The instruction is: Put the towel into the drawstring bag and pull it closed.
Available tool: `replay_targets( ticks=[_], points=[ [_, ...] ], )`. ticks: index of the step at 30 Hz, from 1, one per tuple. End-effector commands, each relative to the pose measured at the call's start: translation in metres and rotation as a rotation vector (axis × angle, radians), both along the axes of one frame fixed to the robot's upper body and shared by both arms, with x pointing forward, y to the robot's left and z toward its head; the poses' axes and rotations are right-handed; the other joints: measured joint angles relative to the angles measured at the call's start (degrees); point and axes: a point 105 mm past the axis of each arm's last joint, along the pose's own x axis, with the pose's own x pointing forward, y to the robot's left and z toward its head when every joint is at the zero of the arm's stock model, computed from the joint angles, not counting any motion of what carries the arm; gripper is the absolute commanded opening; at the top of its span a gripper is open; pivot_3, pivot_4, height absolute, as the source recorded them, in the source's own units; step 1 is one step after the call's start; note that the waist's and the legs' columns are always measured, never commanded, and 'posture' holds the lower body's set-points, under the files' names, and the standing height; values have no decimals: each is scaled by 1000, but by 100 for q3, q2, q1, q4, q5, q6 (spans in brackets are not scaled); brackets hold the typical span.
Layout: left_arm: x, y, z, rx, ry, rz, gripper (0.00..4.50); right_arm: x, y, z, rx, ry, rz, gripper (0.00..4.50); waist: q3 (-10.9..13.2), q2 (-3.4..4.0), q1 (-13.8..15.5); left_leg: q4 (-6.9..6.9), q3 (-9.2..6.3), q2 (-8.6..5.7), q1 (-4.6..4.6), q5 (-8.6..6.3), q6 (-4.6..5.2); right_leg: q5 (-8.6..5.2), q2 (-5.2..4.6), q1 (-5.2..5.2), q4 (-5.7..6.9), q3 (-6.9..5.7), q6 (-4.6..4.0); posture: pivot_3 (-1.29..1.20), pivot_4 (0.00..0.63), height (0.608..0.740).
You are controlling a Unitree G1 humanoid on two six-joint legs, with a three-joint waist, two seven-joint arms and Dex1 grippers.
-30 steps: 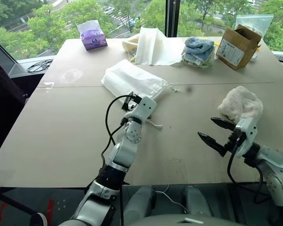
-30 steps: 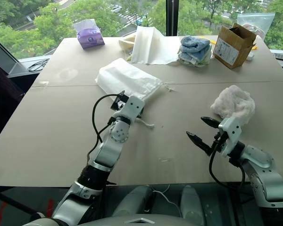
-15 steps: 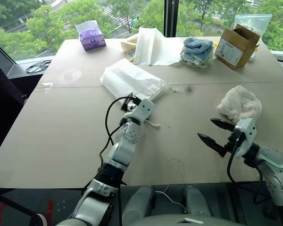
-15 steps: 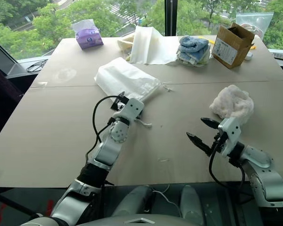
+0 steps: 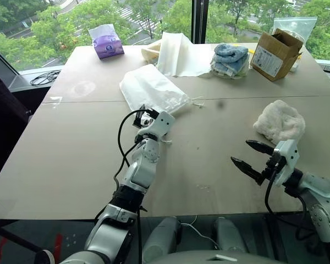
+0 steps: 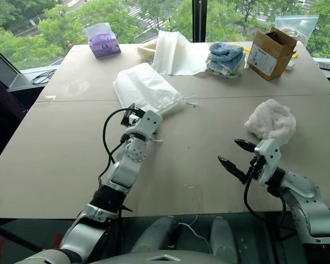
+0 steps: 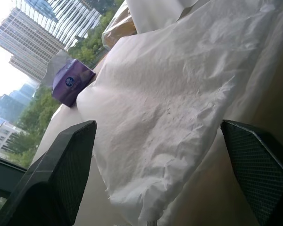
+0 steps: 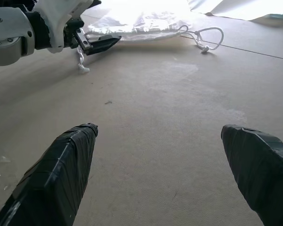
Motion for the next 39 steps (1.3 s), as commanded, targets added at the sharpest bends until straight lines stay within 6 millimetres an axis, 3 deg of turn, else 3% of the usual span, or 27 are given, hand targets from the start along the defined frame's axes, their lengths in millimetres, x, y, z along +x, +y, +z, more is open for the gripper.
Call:
replay_targets(
  ticks=[1,10,27,30,36,39],
  points=[
    [6,-4,3,16,4,-35,4373,1,-1,9,1,-42,0,4491,0,0,0,0,0,0,0,0,0,0,0,0,0,0,0,0,150,740],
    [27,7,4,79,23,7,4373,1,-3,5,1,-45,-6,4491,0,0,-11,9,1,-1,2,0,0,2,1,2,8,-1,2,0,150,740],
    [31,16,4,36,30,5,4373,0,-6,-3,4,-44,-18,4491,-2,1,-10,11,0,-1,5,0,-1,3,1,2,13,1,5,0,150,740],
    [32,16,4,16,33,4,3082,0,-6,-3,4,-43,-17,4500,-1,1,-17,11,1,-1,3,0,-1,4,1,1,13,1,5,0,150,740],
    [33,20,6,-4,33,23,65,0,-7,-4,5,-41,-18,4500,-6,7,18,11,-2,-1,4,0,0,3,0,3,11,-2,5,0,150,740],
    [33,22,8,-4,28,31,65,0,-7,-5,5,-40,-18,4500,-5,5,5,13,-3,-3,9,0,0,4,-1,7,11,-2,6,0,150,740]
  ],
)
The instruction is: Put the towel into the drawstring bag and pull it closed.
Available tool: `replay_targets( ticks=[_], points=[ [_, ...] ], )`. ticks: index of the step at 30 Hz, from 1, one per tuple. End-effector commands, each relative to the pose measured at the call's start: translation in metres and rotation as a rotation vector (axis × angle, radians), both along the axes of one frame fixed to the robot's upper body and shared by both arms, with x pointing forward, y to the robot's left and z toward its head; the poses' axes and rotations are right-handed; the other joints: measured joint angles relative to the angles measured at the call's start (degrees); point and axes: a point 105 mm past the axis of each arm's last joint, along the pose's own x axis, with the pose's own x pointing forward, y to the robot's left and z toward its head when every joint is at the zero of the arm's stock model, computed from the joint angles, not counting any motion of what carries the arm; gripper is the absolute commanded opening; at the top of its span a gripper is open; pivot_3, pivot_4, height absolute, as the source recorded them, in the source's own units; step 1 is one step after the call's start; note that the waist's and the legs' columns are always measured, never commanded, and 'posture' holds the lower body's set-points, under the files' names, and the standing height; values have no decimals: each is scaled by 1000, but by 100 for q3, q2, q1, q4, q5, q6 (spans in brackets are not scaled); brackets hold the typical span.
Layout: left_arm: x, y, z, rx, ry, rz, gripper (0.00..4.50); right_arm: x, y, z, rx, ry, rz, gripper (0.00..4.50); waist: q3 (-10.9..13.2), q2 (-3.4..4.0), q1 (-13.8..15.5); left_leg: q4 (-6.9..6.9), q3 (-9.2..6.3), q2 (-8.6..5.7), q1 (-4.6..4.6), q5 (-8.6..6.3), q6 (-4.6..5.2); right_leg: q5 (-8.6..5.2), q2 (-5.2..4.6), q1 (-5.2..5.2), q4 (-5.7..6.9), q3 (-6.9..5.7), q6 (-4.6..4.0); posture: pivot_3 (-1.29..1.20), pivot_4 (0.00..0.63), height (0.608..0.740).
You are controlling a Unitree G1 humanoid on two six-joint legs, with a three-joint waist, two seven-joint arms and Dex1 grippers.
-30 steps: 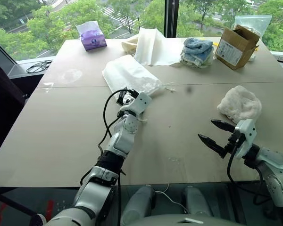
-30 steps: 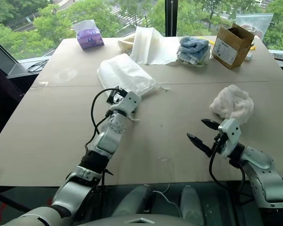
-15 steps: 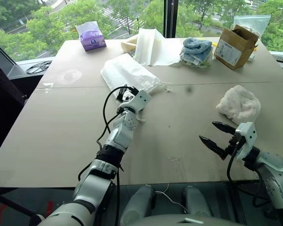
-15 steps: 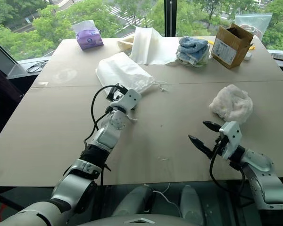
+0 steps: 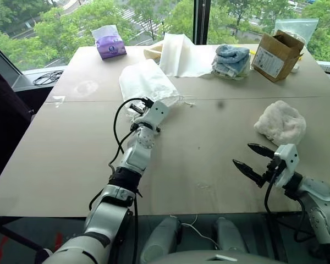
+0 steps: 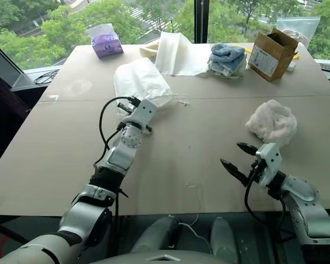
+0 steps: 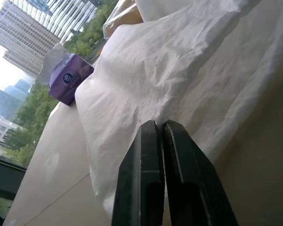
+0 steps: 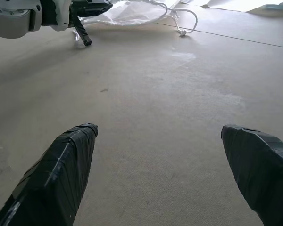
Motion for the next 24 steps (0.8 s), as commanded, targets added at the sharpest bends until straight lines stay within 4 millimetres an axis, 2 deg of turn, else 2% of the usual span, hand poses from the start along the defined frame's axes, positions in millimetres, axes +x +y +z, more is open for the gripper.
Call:
replay_targets(
  ticks=[1,6,8,13,19,21,24],
  points=[
    [1,2,3,4,-14,15,65,0,1,9,5,-46,6,4500,0,-1,-21,2,1,0,-1,0,0,1,0,1,0,2,2,0,150,740],
    [1,1,19,16,-73,-5,65,1,1,10,5,-50,5,4500,1,-2,-22,2,0,0,-1,0,-1,2,1,3,2,1,2,0,150,740],
    [1,4,44,71,-149,-4,65,2,3,15,14,-64,6,4500,3,-4,-24,2,0,0,-5,0,-1,2,1,-1,1,2,3,0,150,740],
    [1,10,83,155,-221,-19,65,5,9,32,71,-117,25,4500,8,-11,-40,0,-2,1,-17,0,-1,2,2,-14,1,1,2,0,150,740],
    [-2,12,98,200,-179,52,65,5,20,49,111,-169,70,4500,7,-11,-33,0,-2,-2,-20,0,0,2,0,-14,-6,1,2,0,150,740],
    [-4,3,109,245,-168,55,65,5,27,64,129,-209,105,4500,7,-10,-39,-1,-3,-2,-26,0,0,2,2,-21,-4,0,2,0,150,740],
    [-4,-4,112,303,-130,52,65,7,32,77,145,-236,112,4500,7,-11,-42,19,-1,-2,-78,1,-1,3,4,-67,8,1,2,0,150,740]
  ],
)
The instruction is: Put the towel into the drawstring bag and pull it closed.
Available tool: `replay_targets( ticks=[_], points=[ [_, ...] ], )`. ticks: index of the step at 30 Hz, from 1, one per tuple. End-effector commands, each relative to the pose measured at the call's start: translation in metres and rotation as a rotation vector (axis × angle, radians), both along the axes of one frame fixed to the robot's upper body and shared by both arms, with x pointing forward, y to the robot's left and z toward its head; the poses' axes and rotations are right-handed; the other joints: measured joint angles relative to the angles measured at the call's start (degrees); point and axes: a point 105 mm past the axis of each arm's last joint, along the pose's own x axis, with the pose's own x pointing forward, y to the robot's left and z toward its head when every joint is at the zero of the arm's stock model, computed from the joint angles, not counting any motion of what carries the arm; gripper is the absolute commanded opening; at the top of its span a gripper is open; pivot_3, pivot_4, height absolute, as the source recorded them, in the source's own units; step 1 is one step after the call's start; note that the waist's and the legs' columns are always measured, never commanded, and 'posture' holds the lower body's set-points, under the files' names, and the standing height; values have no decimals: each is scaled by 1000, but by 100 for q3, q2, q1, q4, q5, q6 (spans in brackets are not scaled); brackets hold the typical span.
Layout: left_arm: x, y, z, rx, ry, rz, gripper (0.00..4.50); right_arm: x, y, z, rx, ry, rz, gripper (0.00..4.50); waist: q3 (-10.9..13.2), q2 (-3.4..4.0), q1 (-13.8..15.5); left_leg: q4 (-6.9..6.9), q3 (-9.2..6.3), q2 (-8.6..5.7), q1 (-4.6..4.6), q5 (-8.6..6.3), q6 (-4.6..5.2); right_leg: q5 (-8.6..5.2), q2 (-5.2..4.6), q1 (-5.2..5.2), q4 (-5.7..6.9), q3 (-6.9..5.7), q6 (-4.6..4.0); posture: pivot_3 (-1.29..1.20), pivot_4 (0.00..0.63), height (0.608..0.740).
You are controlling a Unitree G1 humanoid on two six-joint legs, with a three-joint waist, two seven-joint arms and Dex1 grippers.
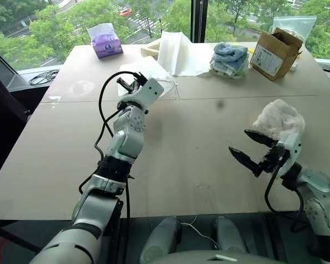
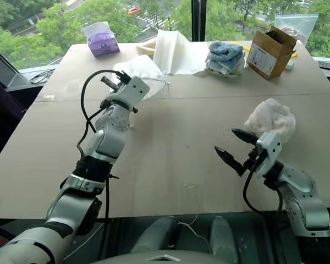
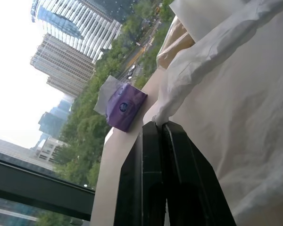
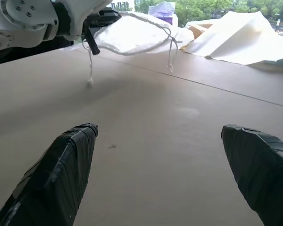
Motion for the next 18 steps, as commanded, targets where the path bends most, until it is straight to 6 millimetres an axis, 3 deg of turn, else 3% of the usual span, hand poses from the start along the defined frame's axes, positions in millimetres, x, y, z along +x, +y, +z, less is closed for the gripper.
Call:
replay_targets(
  ticks=[1,3,6,9,14,16,18],
  points=[
    [-4,-12,27,60,-39,-10,65,-2,6,24,25,-74,21,4500,0,0,3,0,1,0,-2,0,0,0,0,-1,0,1,0,0,150,740],
    [-4,-18,26,77,-18,-21,65,5,0,24,-5,-76,-28,4500,-1,1,3,-1,-1,0,-1,0,0,0,-1,-1,0,-1,0,0,150,740],
    [-7,-24,44,79,-74,-25,65,20,-25,15,-107,-74,-184,4500,0,-1,5,-4,-1,0,-3,0,0,0,-1,-3,-2,0,0,0,150,740],
    [-5,-22,30,60,-9,-22,65,33,-52,9,-173,-54,-346,4500,0,0,11,-2,2,-1,-10,0,0,0,-2,-8,-2,1,0,0,150,740],
    [-5,-25,34,26,-5,-28,65,53,-104,7,-233,37,-633,4500,-1,1,-5,-3,9,0,-9,1,-1,0,-1,-13,4,9,-1,0,150,740],
    [-5,-27,32,29,-1,-34,65,58,-112,13,-187,47,-676,4500,-1,1,-5,-3,11,0,-9,1,0,0,-2,-14,5,11,-1,0,150,740],
    [-5,-28,33,24,0,-36,65,58,-106,14,-224,34,-635,4500,-1,1,-2,-3,10,0,-9,1,0,0,-2,-14,5,11,-1,0,150,740]
  ],
)
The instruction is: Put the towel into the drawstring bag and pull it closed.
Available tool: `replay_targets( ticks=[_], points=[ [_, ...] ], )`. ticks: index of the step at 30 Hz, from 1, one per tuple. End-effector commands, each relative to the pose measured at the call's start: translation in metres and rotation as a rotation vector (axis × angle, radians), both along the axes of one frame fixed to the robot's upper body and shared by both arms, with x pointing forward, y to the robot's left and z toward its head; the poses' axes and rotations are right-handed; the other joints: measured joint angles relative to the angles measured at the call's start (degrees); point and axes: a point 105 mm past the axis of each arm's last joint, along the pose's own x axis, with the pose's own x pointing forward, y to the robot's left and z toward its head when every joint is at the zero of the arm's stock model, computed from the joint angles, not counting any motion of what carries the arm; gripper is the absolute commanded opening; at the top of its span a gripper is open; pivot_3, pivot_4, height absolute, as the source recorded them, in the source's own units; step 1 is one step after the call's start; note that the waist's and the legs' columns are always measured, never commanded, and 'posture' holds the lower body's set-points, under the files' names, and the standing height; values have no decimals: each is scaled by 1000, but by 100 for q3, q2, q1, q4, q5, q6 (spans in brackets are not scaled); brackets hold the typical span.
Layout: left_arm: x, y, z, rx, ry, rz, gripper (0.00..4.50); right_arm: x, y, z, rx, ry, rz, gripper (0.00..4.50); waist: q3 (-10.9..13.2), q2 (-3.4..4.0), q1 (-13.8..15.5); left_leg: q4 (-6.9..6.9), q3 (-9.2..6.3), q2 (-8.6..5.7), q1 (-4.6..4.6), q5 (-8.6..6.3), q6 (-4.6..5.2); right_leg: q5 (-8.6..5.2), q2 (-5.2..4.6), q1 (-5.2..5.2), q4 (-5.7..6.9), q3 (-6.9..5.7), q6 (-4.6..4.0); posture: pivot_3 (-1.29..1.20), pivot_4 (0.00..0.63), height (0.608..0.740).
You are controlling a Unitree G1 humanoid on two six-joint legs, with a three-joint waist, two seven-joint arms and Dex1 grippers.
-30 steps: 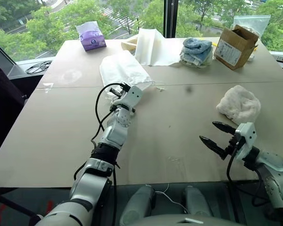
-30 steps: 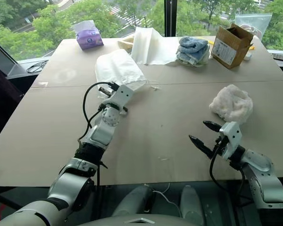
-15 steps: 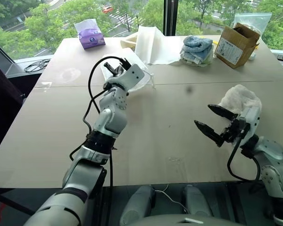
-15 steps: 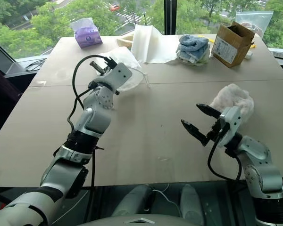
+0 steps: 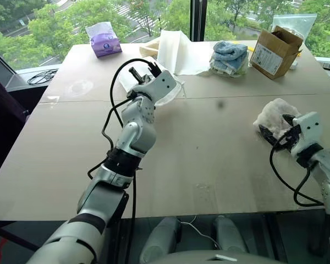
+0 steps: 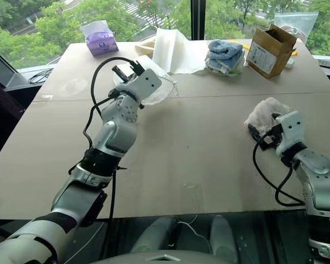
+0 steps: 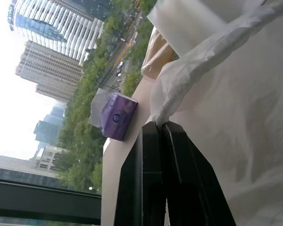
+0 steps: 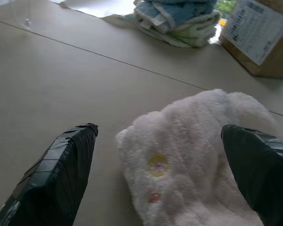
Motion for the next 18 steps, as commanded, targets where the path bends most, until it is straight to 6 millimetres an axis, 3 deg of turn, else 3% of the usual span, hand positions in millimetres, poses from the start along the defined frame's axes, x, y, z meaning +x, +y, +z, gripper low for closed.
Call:
replay_targets(
  ticks=[1,7,18],
  points=[
    [-3,-5,20,-16,-61,-15,65,-2,6,10,-81,-18,49,4500,0,0,4,-1,0,0,0,0,0,0,0,-1,0,0,0,0,150,740],
    [-4,-5,18,-13,-54,-20,65,-2,11,-14,-236,90,111,4500,0,-1,-2,0,4,0,-3,0,1,0,-1,-2,-2,1,0,0,150,740],
    [-5,-6,14,-11,-49,-25,65,28,-50,-17,-508,154,-50,4500,0,-1,-11,4,8,-1,-2,0,0,0,-1,-3,5,3,0,0,150,740]
  ],
)
